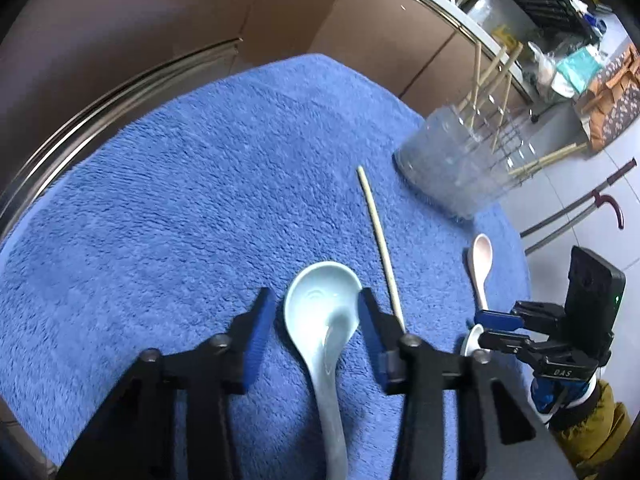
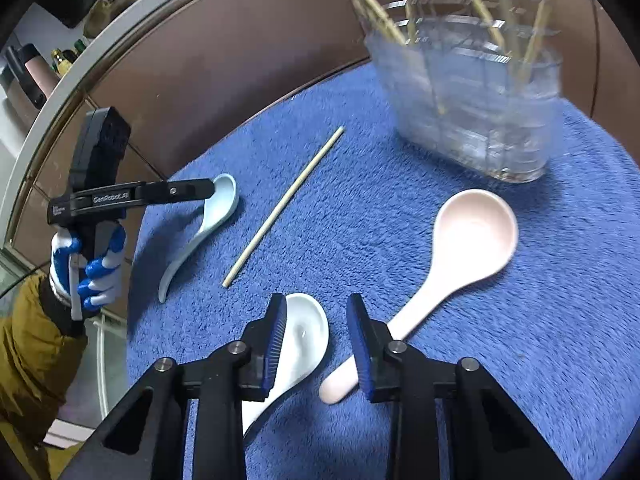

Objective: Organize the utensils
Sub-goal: 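Close the left gripper on the light blue spoon while the right grips a white spoon, then lift both spoons and carry them over the clear holder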

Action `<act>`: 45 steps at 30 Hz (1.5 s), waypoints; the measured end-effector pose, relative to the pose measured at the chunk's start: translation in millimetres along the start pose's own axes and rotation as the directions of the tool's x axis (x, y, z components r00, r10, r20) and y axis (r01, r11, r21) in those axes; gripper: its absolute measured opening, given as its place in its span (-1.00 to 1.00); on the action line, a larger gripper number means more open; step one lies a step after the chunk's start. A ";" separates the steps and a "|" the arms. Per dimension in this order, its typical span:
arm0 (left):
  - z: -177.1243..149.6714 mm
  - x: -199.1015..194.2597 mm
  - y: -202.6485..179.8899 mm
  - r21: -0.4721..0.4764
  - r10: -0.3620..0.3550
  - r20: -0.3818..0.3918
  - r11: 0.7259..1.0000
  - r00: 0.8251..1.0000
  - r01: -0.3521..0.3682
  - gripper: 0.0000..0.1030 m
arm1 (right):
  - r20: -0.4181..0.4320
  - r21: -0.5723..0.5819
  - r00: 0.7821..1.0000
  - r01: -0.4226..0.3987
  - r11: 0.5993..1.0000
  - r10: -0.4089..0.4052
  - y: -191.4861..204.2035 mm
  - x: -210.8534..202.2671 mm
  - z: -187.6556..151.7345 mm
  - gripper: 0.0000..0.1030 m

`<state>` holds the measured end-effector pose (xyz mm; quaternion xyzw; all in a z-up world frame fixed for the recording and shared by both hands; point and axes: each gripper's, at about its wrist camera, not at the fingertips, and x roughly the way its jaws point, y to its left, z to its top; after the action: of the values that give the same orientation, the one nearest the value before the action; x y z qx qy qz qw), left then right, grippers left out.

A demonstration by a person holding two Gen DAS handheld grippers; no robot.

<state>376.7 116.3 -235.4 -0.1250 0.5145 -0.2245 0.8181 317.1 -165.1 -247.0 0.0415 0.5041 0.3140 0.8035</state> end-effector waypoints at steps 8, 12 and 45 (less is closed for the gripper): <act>-3.2 11.1 -7.6 0.041 0.044 -0.018 0.998 0.999 -0.044 -0.86 | -0.057 -0.054 0.998 0.026 0.998 -0.029 7.7 0.0 -4.8 -0.87; -11.1 -0.5 -20.1 0.059 0.065 0.033 0.996 0.997 -0.067 -0.86 | -0.022 -0.090 0.997 0.078 0.993 -0.080 20.6 -17.3 -6.1 -0.89; 149.3 -40.8 -214.2 0.010 0.075 0.763 0.992 0.642 -0.127 -0.86 | 0.712 0.135 0.467 0.641 0.755 -0.524 12.5 -178.1 139.7 -0.89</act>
<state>444.5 -53.4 -44.4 -0.1532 0.1228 -0.1214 0.9730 375.7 -217.6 -34.4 -0.0761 0.1095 0.0154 0.9910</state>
